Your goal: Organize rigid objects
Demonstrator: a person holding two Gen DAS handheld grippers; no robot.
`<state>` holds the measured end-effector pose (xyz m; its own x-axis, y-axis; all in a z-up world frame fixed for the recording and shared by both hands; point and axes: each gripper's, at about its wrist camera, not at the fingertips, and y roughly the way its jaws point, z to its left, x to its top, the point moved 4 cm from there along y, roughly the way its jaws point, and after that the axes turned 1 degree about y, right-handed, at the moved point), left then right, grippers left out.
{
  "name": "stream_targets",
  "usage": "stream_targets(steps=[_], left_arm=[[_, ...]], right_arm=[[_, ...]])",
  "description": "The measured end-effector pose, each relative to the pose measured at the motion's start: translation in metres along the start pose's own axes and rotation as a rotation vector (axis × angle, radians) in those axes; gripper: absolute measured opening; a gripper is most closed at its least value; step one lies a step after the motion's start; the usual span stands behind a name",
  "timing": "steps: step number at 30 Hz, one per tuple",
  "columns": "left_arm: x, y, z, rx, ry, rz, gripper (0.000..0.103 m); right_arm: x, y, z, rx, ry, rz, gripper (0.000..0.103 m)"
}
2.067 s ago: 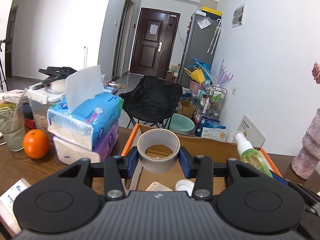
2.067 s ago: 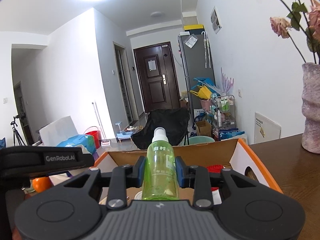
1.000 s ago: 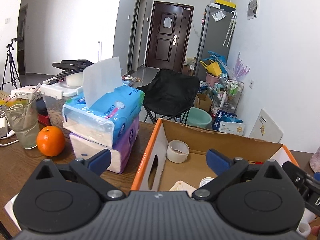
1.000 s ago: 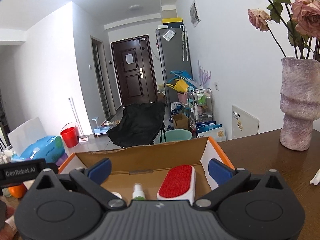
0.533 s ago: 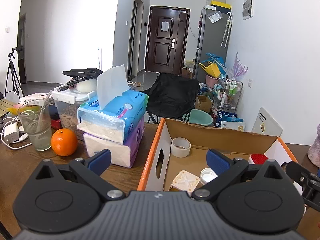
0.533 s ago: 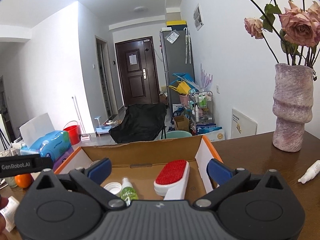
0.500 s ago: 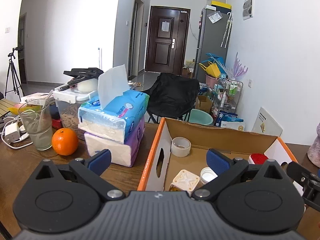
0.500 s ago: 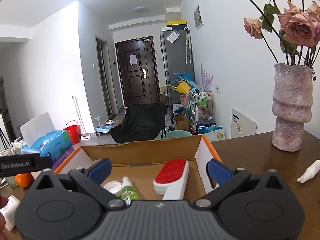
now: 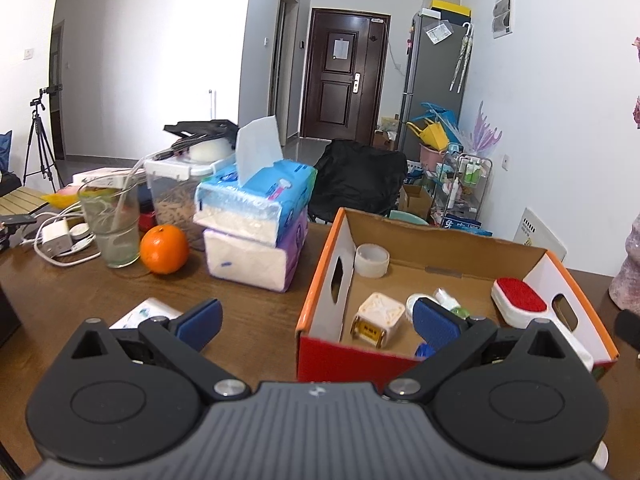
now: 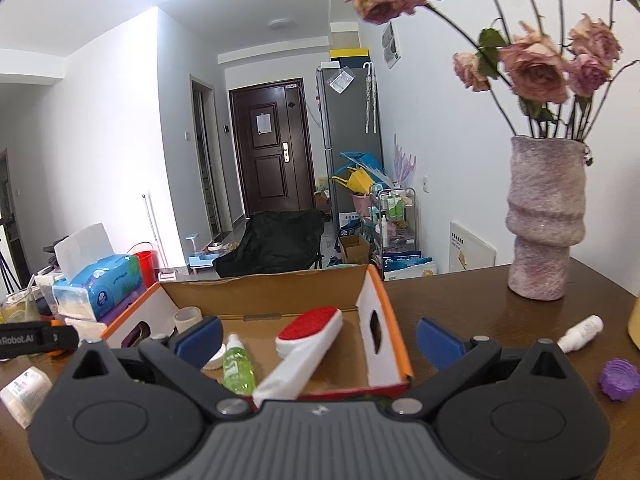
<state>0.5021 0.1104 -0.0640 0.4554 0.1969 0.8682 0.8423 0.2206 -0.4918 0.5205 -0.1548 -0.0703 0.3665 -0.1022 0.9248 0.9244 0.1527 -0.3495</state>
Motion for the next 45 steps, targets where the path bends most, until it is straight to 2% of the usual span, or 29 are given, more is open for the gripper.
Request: stream_targets(steps=[23,45], left_arm=[[-0.053,-0.057,0.009,0.027,-0.040,0.046,0.103],[-0.087,-0.079,-0.013,-0.003,-0.018,0.076,0.103]], right_arm=[[-0.034,-0.076,-0.086,-0.094,-0.038,0.040,0.103],[-0.063,-0.099,-0.164,-0.209,-0.055,0.089,0.103]])
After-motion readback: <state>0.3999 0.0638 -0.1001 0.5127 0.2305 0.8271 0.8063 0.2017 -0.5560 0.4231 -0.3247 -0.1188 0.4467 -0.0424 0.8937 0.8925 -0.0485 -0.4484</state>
